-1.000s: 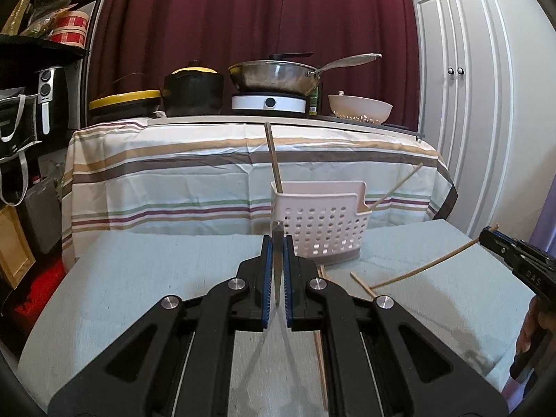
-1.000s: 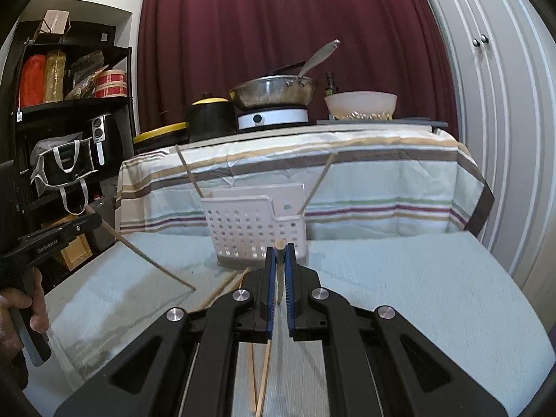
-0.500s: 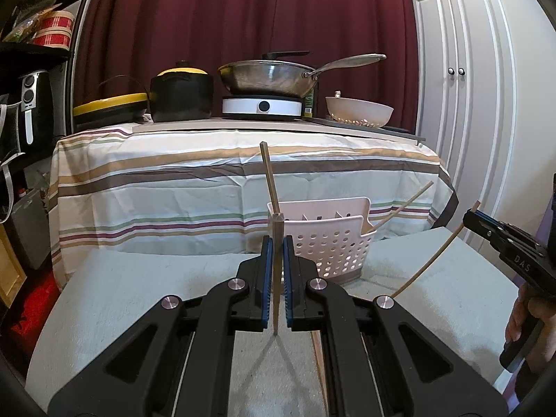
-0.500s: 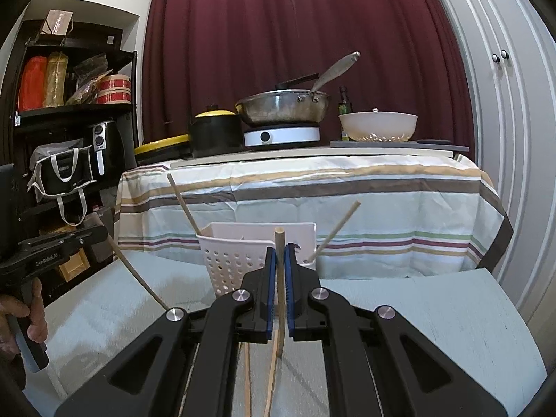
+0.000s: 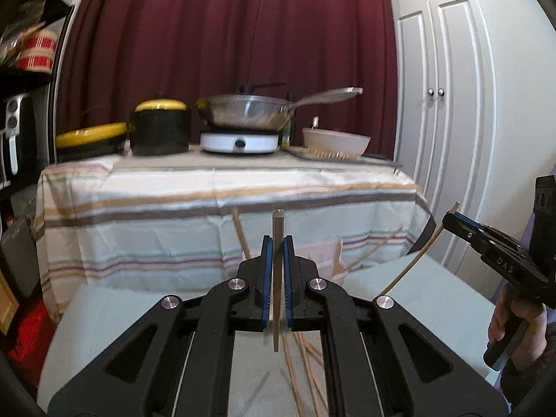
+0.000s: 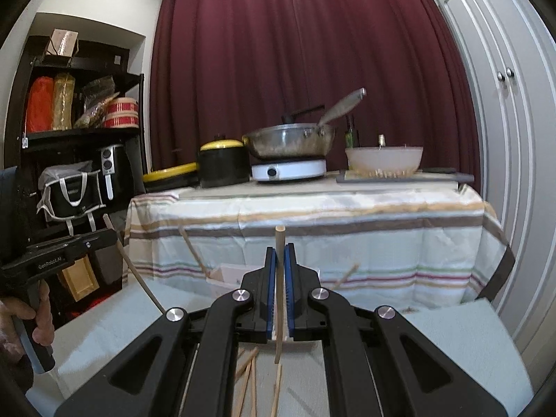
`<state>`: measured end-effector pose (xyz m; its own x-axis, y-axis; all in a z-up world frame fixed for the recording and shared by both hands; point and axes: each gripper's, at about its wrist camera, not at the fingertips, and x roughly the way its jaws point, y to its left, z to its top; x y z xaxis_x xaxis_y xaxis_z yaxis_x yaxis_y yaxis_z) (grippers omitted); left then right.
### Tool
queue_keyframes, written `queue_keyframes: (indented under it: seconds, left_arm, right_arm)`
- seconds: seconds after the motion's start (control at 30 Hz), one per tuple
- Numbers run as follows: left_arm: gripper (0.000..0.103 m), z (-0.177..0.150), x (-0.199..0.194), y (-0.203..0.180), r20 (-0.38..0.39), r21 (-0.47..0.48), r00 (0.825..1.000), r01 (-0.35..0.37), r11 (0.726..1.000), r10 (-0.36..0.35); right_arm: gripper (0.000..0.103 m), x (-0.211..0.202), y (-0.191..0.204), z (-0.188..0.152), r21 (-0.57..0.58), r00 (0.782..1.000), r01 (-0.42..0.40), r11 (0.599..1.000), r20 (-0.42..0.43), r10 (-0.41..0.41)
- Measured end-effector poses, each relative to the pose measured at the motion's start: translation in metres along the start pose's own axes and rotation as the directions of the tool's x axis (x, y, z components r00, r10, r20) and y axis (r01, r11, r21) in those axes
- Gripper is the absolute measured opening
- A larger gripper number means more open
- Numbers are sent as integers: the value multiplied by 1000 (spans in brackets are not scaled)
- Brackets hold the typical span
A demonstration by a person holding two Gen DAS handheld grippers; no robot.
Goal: Organize utensils
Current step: 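Lift both held chopsticks and lower them into the pink holder, then open both tools to release the chopsticks into the holder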
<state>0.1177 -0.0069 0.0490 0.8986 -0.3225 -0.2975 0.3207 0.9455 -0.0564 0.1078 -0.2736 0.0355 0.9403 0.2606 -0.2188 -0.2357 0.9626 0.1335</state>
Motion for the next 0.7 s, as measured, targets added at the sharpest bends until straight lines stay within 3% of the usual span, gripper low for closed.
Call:
queue_keyframes:
  seconds: [0.3,0.47,0.7]
  left_arm:
    - [6,55,8,-11,128,39,992,-9,999,4]
    - [6,75,32,-8,172,12,985,-19,1000,16]
    - [6,78,77,-5,173,-19,984,-36,999,38]
  right_arm:
    - [6,15,1,45,-33,996,-3,999,94,6]
    - [6,36,-2,58,-42,992,8,999,126,-3]
    - [6,72,-7,51,-37,996,29,999,85,-26]
